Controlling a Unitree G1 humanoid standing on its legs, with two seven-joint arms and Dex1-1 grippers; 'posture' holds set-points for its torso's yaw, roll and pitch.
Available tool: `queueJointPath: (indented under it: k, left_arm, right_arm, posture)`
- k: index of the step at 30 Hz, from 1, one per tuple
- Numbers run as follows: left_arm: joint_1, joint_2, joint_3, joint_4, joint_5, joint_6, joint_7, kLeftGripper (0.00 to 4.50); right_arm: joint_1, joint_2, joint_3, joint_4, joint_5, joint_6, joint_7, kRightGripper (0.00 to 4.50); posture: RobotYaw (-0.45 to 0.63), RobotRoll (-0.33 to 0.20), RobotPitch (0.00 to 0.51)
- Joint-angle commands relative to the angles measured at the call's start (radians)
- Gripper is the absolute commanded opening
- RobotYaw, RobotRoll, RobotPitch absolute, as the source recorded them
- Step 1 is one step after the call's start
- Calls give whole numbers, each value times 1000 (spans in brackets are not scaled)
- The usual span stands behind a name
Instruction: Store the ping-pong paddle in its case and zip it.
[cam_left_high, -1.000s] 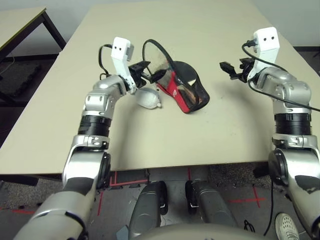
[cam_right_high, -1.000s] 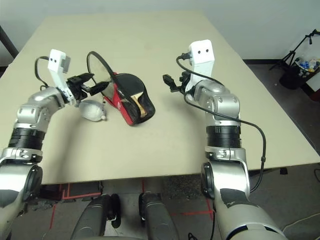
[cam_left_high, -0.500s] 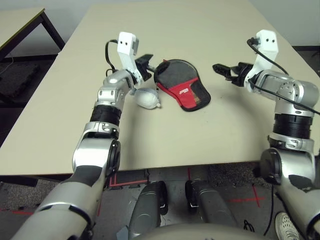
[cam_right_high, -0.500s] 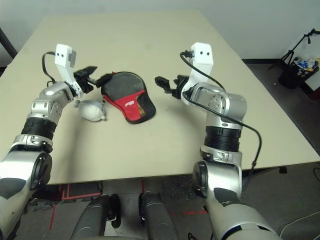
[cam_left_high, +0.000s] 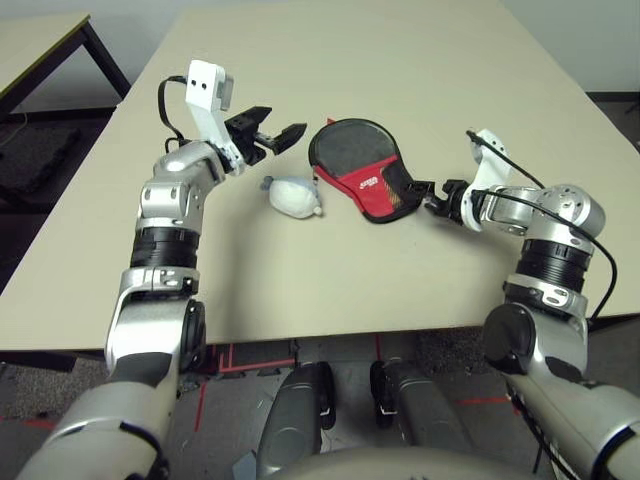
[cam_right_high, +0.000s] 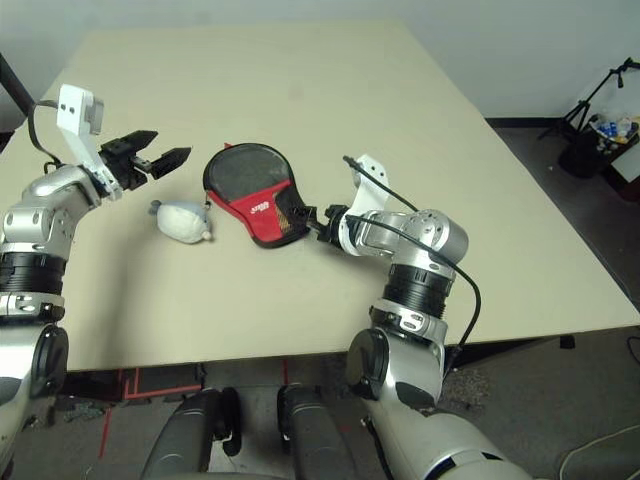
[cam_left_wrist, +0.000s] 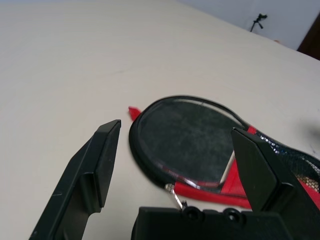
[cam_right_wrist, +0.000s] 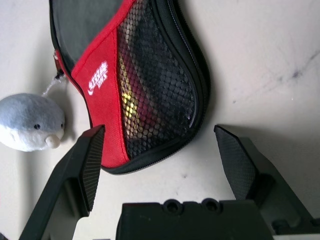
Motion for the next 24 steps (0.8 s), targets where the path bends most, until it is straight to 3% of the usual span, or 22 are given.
queueJointPath:
  k: [1, 13, 24]
  left_arm:
    - [25, -5, 20, -48, -19, 32, 29, 4500]
    - [34, -6, 34, -69, -43, 50, 70, 4500]
    - [27, -11, 32, -51, -49, 42, 79, 4500]
  right_arm:
    - [10, 18, 3, 60, -3, -17, -13, 4475]
    - [-54, 80, 20, 313, 19, -273, 2, 4475]
    - [-122, 80, 37, 507, 43, -439, 15, 4475]
  posture:
    - [-21, 0, 155]
    - [-17, 0, 164]
    - [-18, 0, 168]
